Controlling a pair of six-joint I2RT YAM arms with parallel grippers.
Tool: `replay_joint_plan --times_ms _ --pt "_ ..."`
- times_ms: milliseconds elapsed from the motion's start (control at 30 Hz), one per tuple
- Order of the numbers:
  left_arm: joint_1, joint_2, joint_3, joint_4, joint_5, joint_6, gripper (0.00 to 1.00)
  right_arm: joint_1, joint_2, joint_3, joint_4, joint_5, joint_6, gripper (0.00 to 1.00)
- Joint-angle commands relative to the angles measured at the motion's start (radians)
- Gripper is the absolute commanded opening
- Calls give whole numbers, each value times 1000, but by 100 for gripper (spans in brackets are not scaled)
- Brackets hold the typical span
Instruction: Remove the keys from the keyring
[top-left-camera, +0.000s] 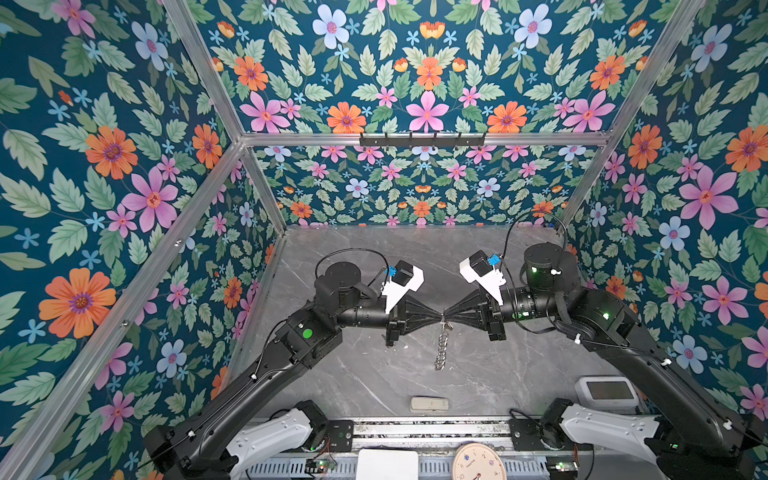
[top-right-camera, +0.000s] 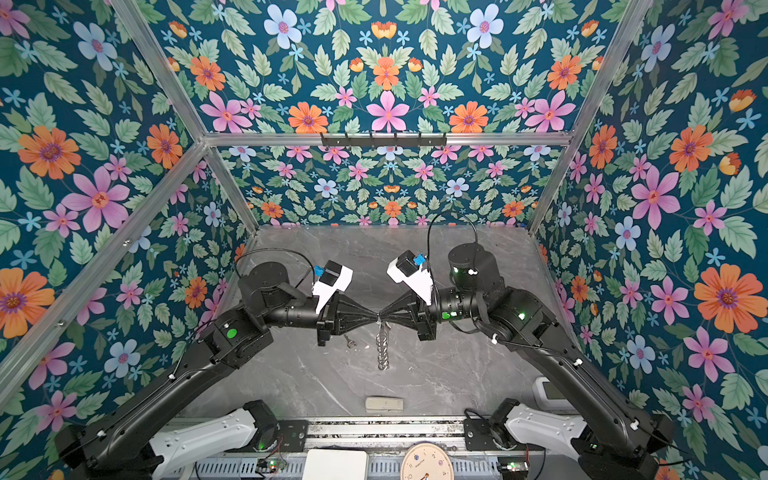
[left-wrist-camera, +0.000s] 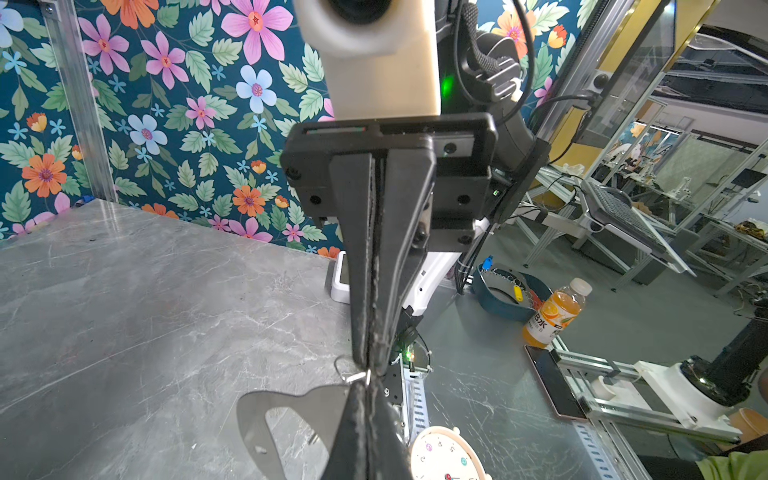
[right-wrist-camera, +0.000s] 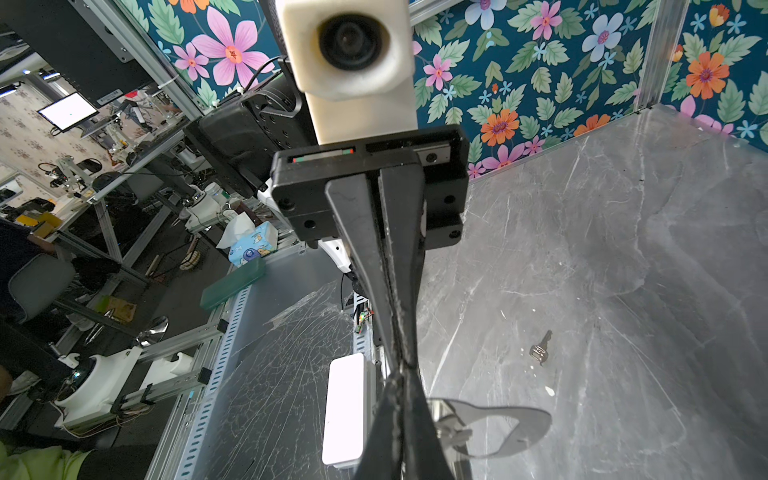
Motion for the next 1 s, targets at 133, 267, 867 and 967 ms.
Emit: replay_joint_plan --times_ms 133,267,867,967 --pt "-3 -65 -83 161 -27 -12 0 -1 -26 -38 138 37 42 28" --pt "-4 -104 -144 263 -56 -38 0 -1 -78 -93 223 78 50 42" --pt "-4 -178 -251 497 -120 -109 0 2 -151 -268 363 -2 61 49" --pt "-3 -176 -260 520 -128 -117 0 11 -144 -261 364 -9 61 48"
